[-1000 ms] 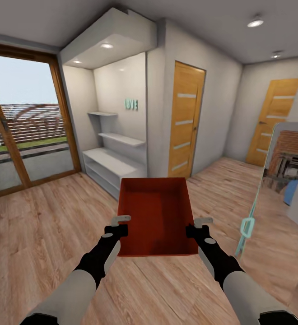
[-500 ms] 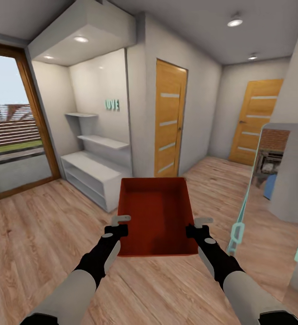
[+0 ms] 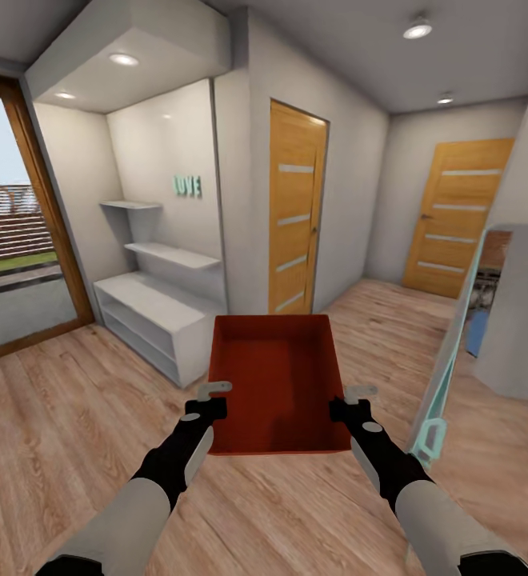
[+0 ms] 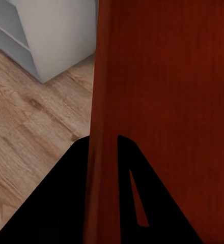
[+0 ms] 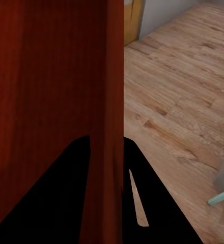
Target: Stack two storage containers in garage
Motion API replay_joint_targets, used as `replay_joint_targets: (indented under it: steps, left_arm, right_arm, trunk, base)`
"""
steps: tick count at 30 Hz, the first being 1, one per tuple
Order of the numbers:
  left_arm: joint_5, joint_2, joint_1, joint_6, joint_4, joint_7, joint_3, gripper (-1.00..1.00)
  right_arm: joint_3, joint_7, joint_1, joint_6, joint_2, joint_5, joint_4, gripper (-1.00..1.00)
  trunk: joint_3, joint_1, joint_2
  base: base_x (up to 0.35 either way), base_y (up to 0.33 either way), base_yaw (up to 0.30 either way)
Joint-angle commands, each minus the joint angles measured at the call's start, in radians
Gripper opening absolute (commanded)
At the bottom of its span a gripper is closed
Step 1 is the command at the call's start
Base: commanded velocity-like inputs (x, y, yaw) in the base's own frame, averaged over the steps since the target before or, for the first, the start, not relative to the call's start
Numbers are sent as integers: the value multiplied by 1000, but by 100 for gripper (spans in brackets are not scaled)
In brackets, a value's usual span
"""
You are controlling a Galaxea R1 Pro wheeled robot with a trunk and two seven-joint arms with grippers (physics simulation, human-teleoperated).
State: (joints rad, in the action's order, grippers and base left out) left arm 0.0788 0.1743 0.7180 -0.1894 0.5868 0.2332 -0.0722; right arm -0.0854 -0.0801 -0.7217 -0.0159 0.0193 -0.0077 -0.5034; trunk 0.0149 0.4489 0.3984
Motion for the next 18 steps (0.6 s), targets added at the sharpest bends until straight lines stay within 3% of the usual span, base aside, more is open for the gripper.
replay_joint_targets:
  steps: [1, 18]
  left_arm:
    - [15, 0, 0, -5, -1, 11, -3, -100]
    - [15, 0, 0, -5, 0, 11, -3, -100]
  right_arm:
    - [3, -3, -1, -1, 1, 3, -6, -100]
    - [4, -3, -1, 0, 0, 3, -6, -100]
  trunk:
    - [2, 1, 2]
    - [2, 1, 2]
  base:
    - [323, 0, 0]
    - [323, 0, 0]
